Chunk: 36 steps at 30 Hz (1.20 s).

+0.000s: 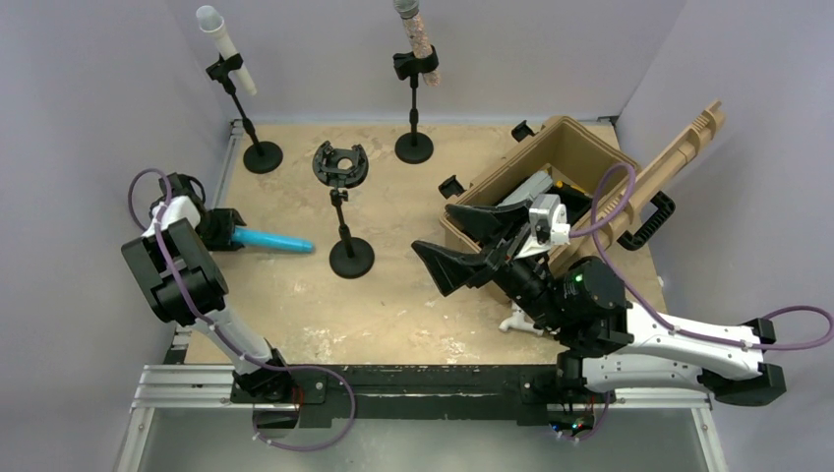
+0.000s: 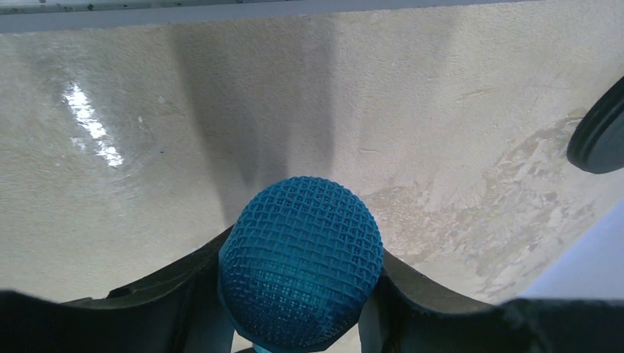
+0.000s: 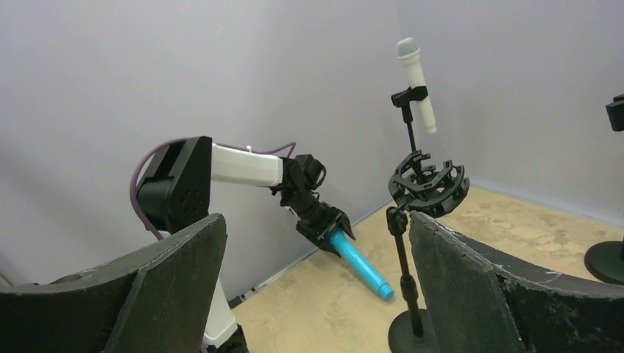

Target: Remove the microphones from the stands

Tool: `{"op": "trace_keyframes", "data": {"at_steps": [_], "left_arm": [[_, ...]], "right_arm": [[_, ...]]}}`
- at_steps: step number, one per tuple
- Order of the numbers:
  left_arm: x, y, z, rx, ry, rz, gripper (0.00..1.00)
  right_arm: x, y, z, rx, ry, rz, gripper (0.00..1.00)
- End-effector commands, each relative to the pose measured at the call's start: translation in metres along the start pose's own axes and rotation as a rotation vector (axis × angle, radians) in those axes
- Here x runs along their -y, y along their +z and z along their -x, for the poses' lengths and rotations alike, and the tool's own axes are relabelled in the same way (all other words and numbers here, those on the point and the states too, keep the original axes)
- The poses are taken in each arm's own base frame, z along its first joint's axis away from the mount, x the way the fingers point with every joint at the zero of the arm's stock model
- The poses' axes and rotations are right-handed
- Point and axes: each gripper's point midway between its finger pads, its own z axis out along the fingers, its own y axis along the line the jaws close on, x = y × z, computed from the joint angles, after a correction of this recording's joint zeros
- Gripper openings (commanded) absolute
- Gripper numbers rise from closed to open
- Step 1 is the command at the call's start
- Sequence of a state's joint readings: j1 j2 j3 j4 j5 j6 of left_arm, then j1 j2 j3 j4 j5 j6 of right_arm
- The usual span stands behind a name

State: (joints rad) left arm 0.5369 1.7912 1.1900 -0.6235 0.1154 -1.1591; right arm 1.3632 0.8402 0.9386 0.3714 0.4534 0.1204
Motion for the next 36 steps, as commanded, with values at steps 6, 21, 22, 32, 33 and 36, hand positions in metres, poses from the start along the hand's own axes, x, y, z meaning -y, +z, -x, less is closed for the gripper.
{"op": "trace_keyframes", "data": {"at_steps": [6,21,22,32,33,36], "left_arm": [[-0.005,0.001,0.008,0.065,0.035,0.056,0.71],[0.008,-0.019,0.004,0.093,0.080,0.000,0.78],[0.015,-0.027,0.001,0.092,0.097,-0.026,0.79],[0.054,-0.160,-0.055,0.174,0.374,-0.378,1.00],[0.050,-0.169,-0.062,0.178,0.396,-0.403,1.00],[0.046,-0.201,-0.091,0.152,0.521,-0.544,1.00]], "right_arm": [[0.002,-0.007,0.037,0.093,0.046,-0.007,0.93],[0.002,-0.006,0.032,0.079,0.041,-0.013,0.92],[0.002,-0.005,0.031,0.075,0.038,-0.015,0.92],[0.003,0.007,0.014,0.038,0.000,-0.040,0.93],[0.002,0.008,0.013,0.035,-0.002,-0.040,0.93],[0.002,0.010,0.009,0.034,-0.004,-0.038,0.92]]}}
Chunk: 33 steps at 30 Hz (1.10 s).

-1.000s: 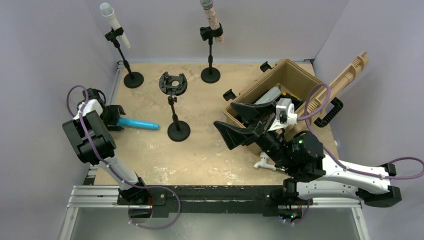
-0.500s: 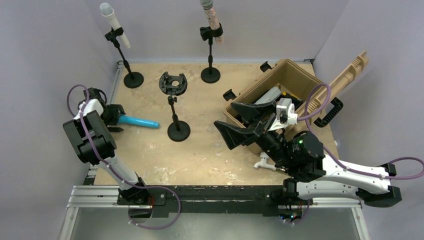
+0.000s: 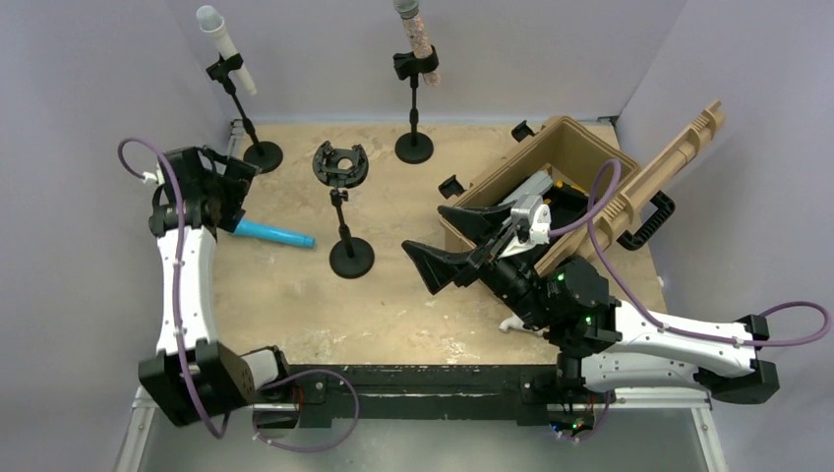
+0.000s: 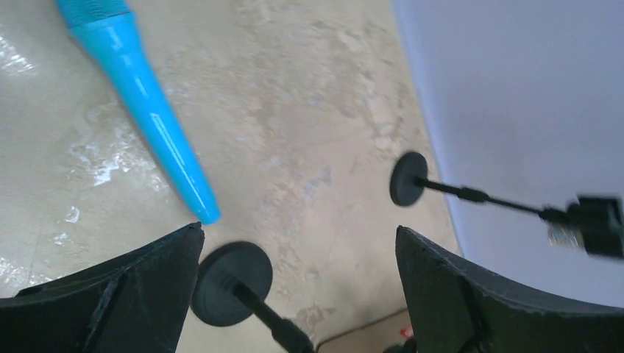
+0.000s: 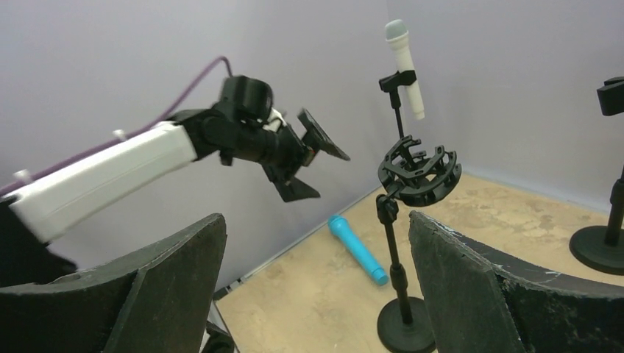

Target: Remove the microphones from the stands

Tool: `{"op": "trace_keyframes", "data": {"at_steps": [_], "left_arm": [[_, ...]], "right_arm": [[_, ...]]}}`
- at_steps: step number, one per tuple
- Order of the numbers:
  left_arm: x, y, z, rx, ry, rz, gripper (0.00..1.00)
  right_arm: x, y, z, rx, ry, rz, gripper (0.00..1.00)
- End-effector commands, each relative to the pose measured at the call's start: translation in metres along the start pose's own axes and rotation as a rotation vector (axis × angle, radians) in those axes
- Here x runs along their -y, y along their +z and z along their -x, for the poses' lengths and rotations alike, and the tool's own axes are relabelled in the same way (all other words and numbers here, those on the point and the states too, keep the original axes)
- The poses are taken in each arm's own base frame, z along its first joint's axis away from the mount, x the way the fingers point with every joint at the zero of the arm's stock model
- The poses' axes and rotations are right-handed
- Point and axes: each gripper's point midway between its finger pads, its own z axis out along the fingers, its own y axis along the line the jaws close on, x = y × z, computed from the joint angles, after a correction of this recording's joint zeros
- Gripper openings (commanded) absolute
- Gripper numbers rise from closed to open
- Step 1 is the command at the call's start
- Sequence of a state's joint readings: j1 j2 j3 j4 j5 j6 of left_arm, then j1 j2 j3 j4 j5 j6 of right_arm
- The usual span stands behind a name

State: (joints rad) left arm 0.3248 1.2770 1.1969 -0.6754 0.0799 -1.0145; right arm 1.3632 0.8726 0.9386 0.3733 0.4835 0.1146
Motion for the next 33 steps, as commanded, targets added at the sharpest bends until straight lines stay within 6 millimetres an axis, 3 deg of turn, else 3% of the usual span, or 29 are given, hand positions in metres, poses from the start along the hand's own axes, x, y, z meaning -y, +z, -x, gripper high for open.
{"op": "trace_keyframes", "data": {"at_steps": [1,5,10,16,20,26,28,33], "left_arm": [[0.022,-0.044,-0.027,-0.037,0.196,-0.209,1.00],[0.051,-0.074,-0.068,-0.154,0.361,-0.543,1.00],[0.061,-0.102,-0.100,-0.240,0.419,-0.797,0.98],[0.077,-0.147,-0.112,-0.216,0.475,-1.040,0.97],[0.085,-0.161,-0.122,-0.251,0.490,-1.151,0.95],[0.088,-0.158,-0.145,-0.363,0.520,-1.161,0.85],[0.087,-0.151,-0.147,-0.373,0.507,-1.119,0.75],[0.085,-0.133,-0.148,-0.387,0.502,-1.051,0.68]], "right_arm": [[-0.003,0.004,0.021,0.059,0.016,-0.005,0.92],[-0.003,0.004,0.022,0.062,0.014,-0.004,0.92],[-0.002,0.001,0.027,0.069,0.020,-0.001,0.92],[-0.003,0.001,0.029,0.073,0.037,0.004,0.93],[-0.007,0.004,0.028,0.065,0.038,0.015,0.92],[-0.009,0.004,0.028,0.069,0.047,0.024,0.92],[-0.010,0.004,0.028,0.070,0.048,0.026,0.92],[-0.009,0.003,0.029,0.072,0.048,0.024,0.92]]}}
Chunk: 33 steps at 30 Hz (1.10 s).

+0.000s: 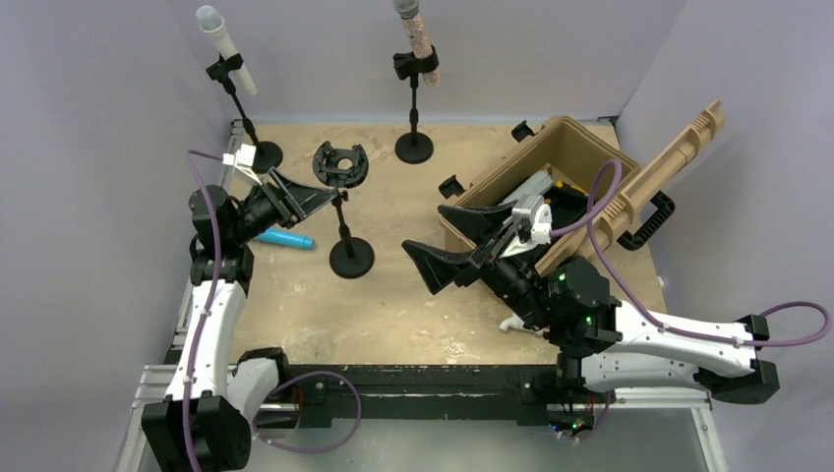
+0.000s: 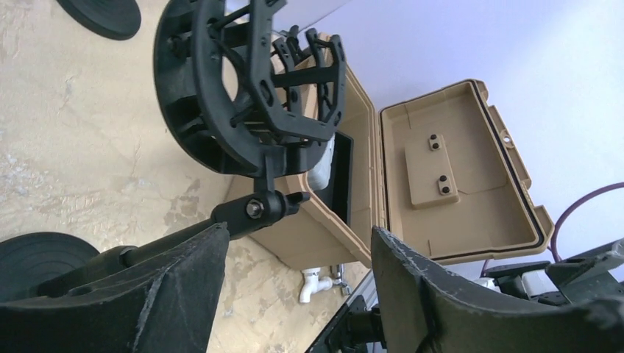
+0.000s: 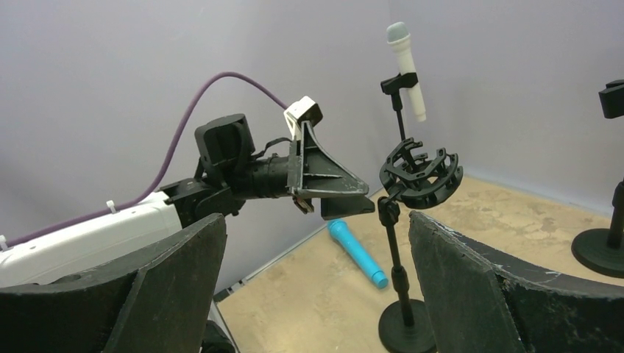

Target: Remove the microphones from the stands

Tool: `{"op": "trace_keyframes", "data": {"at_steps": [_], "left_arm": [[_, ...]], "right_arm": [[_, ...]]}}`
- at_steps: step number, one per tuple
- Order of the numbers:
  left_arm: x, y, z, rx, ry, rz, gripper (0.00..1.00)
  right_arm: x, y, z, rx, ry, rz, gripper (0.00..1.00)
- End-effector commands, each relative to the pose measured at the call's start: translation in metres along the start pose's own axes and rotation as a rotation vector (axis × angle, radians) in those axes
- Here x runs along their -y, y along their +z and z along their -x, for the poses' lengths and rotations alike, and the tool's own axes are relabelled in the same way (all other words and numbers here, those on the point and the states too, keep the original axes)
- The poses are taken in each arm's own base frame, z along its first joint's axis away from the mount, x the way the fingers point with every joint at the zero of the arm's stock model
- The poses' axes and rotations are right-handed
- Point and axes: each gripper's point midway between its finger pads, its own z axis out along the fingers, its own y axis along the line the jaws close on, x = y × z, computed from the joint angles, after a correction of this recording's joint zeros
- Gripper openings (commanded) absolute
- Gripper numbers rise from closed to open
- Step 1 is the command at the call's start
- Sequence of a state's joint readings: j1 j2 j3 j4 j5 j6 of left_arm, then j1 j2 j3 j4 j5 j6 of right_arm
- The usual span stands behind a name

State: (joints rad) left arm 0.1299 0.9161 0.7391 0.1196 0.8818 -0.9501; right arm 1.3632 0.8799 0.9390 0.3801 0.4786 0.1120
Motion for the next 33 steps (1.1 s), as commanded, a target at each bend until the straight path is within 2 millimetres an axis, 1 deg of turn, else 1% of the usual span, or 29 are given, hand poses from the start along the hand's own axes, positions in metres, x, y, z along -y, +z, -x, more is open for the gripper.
{"op": "trace_keyframes", "data": {"at_steps": [1,4,14,18,22,27,31,33], "left_arm": [[0.001,0.006,0.007,-0.007,0.034,0.014,0.65],[-0.003,0.010,0.008,-0.012,0.030,0.019,0.57],[-0.017,0.019,0.012,-0.026,0.026,0.066,0.48],[-0.019,0.022,0.013,-0.035,0.031,0.073,0.46],[-0.018,0.025,0.006,-0.065,0.032,0.063,0.45],[-0.025,0.027,0.000,-0.087,0.028,0.075,0.48],[-0.040,0.024,-0.007,-0.103,0.006,0.139,0.43],[-0.048,0.022,-0.011,-0.112,-0.003,0.177,0.37]], "right_arm": [[-0.007,0.001,0.031,0.073,0.050,0.019,0.92],[-0.006,0.000,0.032,0.076,0.050,0.015,0.92],[-0.005,0.000,0.029,0.072,0.045,0.012,0.92],[-0.004,0.000,0.028,0.071,0.046,0.009,0.92],[-0.004,0.000,0.027,0.070,0.046,0.006,0.93],[-0.004,0.000,0.026,0.070,0.045,0.007,0.92],[-0.004,0.000,0.026,0.069,0.048,0.007,0.93],[-0.003,-0.001,0.026,0.070,0.049,0.004,0.92]]}}
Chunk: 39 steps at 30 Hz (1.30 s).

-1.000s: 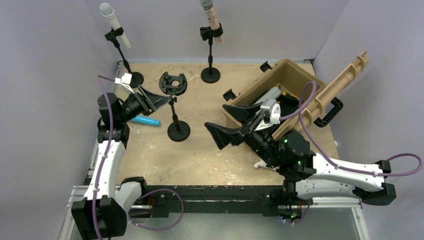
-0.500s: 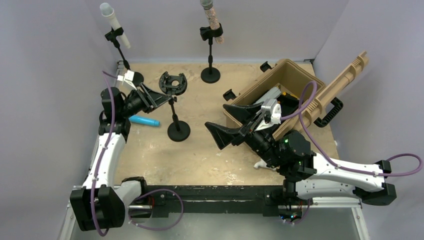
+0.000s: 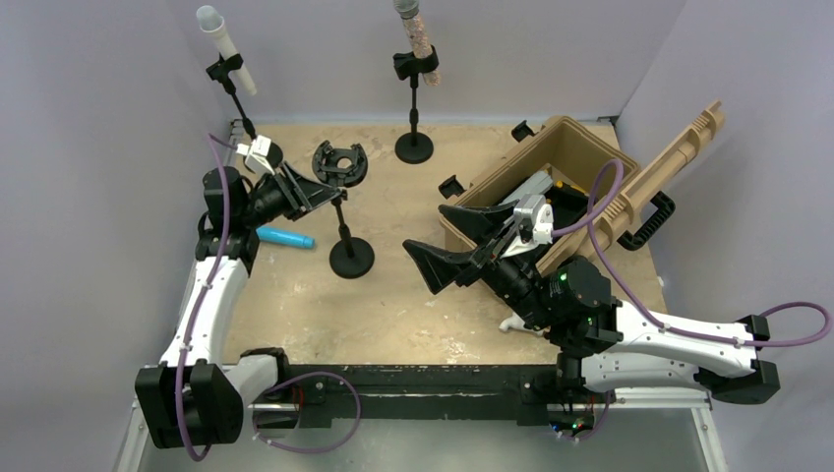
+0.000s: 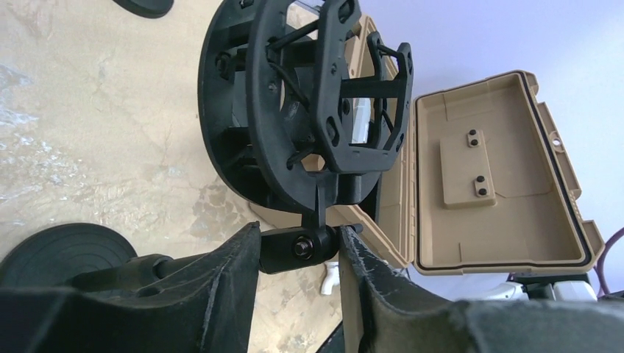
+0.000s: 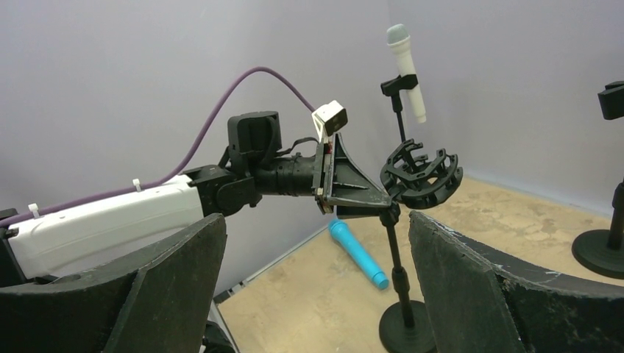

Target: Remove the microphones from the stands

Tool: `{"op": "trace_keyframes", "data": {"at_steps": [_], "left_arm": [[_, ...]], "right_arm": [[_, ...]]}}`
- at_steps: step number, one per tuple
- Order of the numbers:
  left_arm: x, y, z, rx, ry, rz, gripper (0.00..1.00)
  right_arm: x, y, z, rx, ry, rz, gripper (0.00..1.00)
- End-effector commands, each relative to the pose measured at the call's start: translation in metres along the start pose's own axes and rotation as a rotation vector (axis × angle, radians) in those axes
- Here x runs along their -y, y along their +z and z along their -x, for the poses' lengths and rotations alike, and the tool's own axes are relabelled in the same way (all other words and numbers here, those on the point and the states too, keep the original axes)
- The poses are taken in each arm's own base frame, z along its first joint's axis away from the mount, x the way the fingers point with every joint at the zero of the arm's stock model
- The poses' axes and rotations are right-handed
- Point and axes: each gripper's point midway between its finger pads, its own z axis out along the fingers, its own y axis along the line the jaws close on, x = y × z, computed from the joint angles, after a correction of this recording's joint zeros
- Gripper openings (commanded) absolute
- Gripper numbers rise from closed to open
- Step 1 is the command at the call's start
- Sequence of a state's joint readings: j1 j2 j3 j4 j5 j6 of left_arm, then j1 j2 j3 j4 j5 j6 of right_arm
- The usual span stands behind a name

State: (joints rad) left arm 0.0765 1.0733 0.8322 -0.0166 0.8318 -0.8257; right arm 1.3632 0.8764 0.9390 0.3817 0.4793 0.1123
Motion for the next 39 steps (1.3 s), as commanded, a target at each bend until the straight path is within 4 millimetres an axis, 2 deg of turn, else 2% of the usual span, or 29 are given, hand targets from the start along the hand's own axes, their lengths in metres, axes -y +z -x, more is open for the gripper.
{"op": "trace_keyframes", "data": {"at_steps": [1,7,19,24,29,35,39], "left_arm": [[-0.021,-0.001,-0.008,-0.023,0.010,0.099,0.35],[-0.052,-0.003,-0.035,-0.080,-0.035,0.175,0.30],[-0.092,-0.010,-0.080,-0.142,-0.075,0.313,0.22],[-0.105,-0.011,-0.085,-0.133,-0.090,0.359,0.23],[-0.109,-0.010,-0.085,-0.135,-0.099,0.375,0.29],[-0.117,-0.009,-0.092,-0.150,-0.113,0.403,0.31],[-0.113,-0.009,-0.091,-0.143,-0.113,0.394,0.34]], "right_arm": [[-0.003,-0.001,0.025,0.067,0.050,0.004,0.92],[-0.002,-0.002,0.022,0.063,0.054,0.002,0.93],[-0.004,0.000,0.019,0.060,0.058,0.010,0.92],[-0.004,-0.001,0.019,0.060,0.062,0.011,0.92],[-0.003,-0.003,0.019,0.062,0.066,0.010,0.92],[-0.003,-0.005,0.020,0.066,0.070,0.012,0.92],[-0.002,-0.005,0.021,0.067,0.072,0.010,0.92]]}}
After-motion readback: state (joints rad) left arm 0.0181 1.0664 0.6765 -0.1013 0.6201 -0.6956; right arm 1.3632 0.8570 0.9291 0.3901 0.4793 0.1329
